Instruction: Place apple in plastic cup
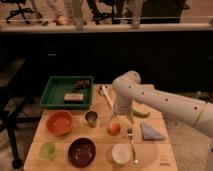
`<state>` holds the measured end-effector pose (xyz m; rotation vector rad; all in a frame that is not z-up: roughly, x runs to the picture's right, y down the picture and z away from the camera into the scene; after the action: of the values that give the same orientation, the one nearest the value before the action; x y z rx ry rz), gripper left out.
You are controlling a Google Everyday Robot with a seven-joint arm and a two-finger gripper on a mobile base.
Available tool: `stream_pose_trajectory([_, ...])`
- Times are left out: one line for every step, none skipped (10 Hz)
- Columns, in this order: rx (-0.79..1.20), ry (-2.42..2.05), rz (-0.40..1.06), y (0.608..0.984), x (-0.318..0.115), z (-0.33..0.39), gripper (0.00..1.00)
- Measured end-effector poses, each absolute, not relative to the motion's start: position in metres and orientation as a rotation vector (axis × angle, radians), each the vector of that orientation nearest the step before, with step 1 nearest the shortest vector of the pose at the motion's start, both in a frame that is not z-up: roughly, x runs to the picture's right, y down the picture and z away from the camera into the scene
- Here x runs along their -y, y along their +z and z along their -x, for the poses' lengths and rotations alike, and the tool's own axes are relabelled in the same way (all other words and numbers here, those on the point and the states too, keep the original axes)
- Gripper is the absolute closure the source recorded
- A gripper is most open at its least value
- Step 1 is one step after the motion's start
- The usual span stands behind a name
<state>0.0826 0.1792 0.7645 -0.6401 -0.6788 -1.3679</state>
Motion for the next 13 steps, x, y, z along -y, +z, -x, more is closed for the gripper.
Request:
stream_pose_trajectory([0.688,-1.363,0.651,0.767,-0.186,-0.080,0.20])
stream_pose_trajectory([0.699,-1.366,0.662,0.770,-0.193,-0.075,0.20])
stream_pose_trajectory([0.711,-1.379,0.672,0.771,-0.201,-0.064,0.20])
stream_pose_trajectory([0.719,-1.393,0.674,0.771,-0.203,-0.056,0.20])
stream_pose_trajectory([0.729,-1.415,0.676,0.772,-0.205,-0.045,0.20])
stream_pose_trajectory([0.736,-1.430,0.678,0.773,-0.207,-0.038,0.20])
stream_pose_trajectory([0.742,-1.440,0.679,0.774,-0.209,-0.033,0.20])
stream_pose_trajectory([0.747,-1.445,0.679,0.775,-0.210,-0.030,0.20])
stream_pose_trajectory([0.757,-1.450,0.678,0.779,-0.211,-0.029,0.20])
stream_pose_trajectory([0.764,-1.447,0.678,0.782,-0.212,-0.032,0.20])
stream_pose_trajectory([0.771,-1.442,0.680,0.786,-0.213,-0.036,0.20])
stream_pose_trajectory([0.777,-1.435,0.686,0.791,-0.214,-0.042,0.20])
stream_pose_trajectory([0.781,-1.425,0.698,0.797,-0.216,-0.050,0.20])
